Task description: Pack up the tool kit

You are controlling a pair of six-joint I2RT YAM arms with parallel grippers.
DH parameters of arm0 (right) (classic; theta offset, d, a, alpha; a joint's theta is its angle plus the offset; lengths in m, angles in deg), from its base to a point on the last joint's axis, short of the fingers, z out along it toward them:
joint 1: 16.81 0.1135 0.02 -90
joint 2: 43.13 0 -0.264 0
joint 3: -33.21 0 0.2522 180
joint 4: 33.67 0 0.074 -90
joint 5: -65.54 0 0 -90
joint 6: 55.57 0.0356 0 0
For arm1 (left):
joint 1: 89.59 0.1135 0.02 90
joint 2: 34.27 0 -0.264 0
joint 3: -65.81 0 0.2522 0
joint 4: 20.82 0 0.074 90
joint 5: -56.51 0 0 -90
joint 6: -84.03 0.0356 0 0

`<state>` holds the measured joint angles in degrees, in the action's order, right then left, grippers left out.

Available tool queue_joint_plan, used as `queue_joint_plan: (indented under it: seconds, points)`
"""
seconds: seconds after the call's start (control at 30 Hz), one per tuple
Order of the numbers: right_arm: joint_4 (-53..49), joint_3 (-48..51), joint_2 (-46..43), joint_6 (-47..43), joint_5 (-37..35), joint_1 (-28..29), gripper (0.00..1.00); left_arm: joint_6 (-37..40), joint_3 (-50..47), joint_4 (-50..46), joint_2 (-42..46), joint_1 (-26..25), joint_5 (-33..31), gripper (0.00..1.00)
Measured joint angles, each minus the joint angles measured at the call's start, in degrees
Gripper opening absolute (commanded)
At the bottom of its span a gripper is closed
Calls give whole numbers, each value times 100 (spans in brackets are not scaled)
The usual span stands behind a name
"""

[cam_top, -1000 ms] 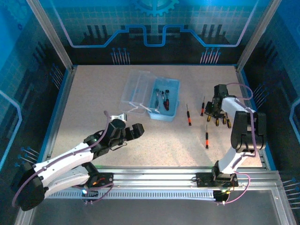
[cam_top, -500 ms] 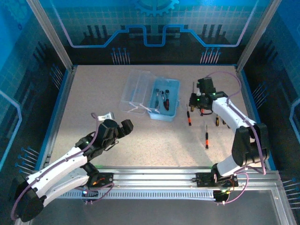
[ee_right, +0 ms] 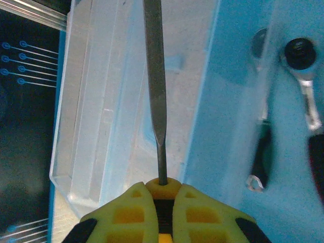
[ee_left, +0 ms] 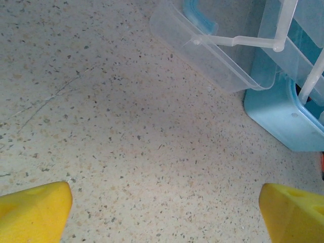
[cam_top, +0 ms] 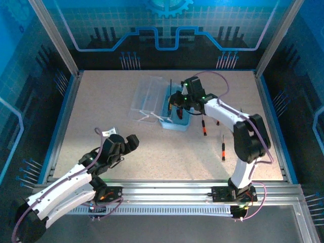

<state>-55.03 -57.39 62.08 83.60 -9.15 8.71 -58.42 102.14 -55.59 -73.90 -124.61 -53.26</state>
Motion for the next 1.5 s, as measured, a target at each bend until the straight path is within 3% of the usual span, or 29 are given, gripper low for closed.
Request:
queue_joint_plan:
  seconds: [0.17, 0.6, 0.87, 1.3, 1.5]
  points:
    - [251, -332, 592, 348, 243, 55, 9, -9, 0, -79, 181, 0, 0, 95]
    - [472, -619, 981, 938, 273, 168, 12, -9, -2, -125, 164, 0, 2, 95]
    - [643, -667, 1143, 1117, 319, 216, 25, -11, -2, -125, 107, 0, 2, 95]
    - [988, -573, 1156, 1191, 444, 216, 29, -4, 0, -92, -166, 0, 63, 95]
    - [789, -378, 710, 981, 278, 216, 29, -4, 0, -31, -249, 0, 74, 94]
